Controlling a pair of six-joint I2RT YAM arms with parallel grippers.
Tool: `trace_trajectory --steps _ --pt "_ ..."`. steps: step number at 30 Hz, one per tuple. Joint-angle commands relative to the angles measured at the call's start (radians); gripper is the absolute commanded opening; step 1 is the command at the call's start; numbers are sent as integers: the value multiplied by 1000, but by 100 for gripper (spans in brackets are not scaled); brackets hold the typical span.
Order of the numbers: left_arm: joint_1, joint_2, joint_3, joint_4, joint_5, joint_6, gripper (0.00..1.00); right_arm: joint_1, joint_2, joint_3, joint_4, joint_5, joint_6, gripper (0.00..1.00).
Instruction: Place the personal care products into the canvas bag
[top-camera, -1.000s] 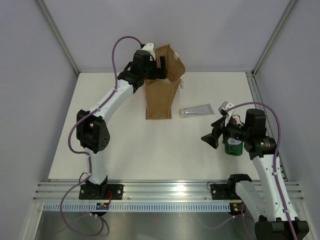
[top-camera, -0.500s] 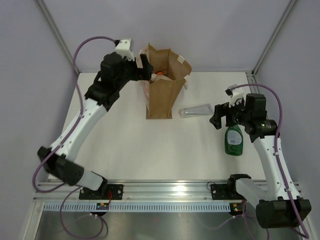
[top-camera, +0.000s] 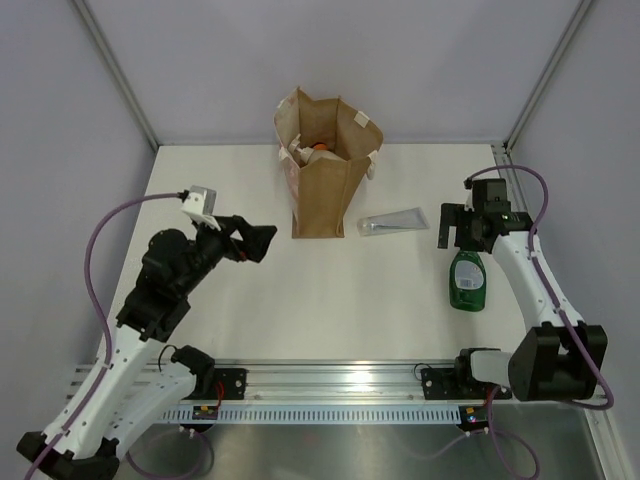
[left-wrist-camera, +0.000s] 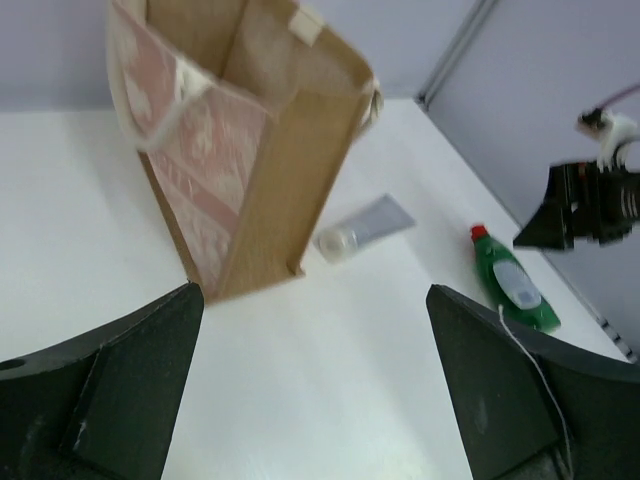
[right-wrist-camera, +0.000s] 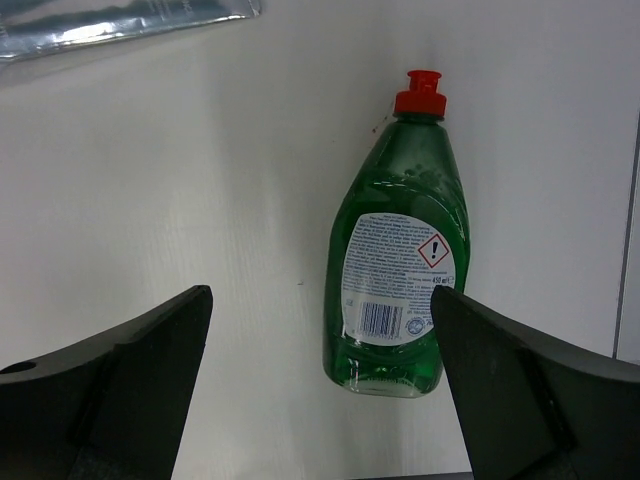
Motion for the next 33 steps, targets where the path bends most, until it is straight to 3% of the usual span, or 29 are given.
trace_trajectory --steps 1,8,14,18,33 --pt "2 -93 -138 -16 110 -78 99 -10 106 56 -46 80 56 100" --pt "2 -238 -192 -143 102 -13 99 -93 269 93 -17 74 110 99" --pt "2 -288 -282 -153 150 -2 99 -168 398 131 17 49 93 99" --pt "2 -322 -287 -157 249 -2 99 -172 485 160 3 -4 90 99" --pt "2 -362 -299 -162 249 3 99 -178 636 182 15 -49 127 92"
